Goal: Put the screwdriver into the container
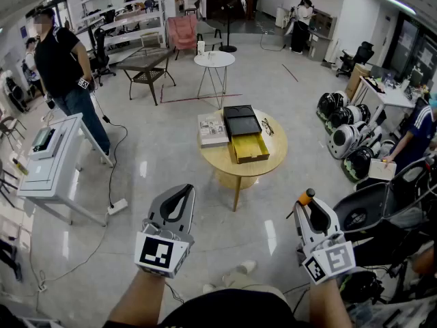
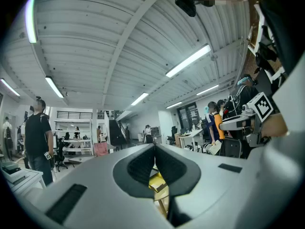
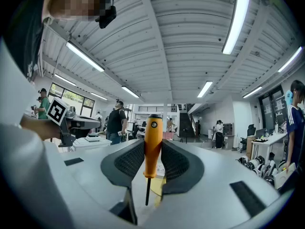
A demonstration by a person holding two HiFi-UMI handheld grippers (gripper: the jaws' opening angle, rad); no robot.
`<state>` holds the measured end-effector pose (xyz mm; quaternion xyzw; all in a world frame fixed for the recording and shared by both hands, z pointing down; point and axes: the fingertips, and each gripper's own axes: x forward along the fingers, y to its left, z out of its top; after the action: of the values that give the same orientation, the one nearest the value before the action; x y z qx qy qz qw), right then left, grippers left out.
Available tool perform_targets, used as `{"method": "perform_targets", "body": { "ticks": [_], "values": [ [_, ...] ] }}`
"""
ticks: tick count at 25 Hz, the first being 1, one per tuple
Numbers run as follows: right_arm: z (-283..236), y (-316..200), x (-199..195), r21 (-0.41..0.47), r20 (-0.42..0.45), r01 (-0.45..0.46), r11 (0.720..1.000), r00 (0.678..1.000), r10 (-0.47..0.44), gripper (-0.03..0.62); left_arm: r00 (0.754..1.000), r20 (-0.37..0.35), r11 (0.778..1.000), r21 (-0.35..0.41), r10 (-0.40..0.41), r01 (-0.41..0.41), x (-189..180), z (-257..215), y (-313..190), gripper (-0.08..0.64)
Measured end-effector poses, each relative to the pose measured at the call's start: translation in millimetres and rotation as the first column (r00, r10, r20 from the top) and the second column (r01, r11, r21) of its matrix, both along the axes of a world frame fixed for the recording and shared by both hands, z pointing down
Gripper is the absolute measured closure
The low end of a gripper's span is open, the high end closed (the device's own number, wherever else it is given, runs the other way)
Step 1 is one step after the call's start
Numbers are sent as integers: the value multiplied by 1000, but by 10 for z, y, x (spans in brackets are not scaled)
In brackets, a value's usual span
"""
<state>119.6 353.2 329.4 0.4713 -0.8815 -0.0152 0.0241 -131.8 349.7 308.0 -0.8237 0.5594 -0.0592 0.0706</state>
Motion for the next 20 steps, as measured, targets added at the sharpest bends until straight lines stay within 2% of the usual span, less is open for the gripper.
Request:
{"method": "perform_targets", "body": {
  "ticks": [11,20],
  "values": [
    [203,-277,-88,-40,30,-32,999,999,33,469,999,-29,1000,-10,-18,18,-196,151,-313,543],
    [266,-870,-103,-37,18,10,999,1000,-9,469,997,-45,998,-34,-61,60,-95,333,-875,543]
  ]
}}
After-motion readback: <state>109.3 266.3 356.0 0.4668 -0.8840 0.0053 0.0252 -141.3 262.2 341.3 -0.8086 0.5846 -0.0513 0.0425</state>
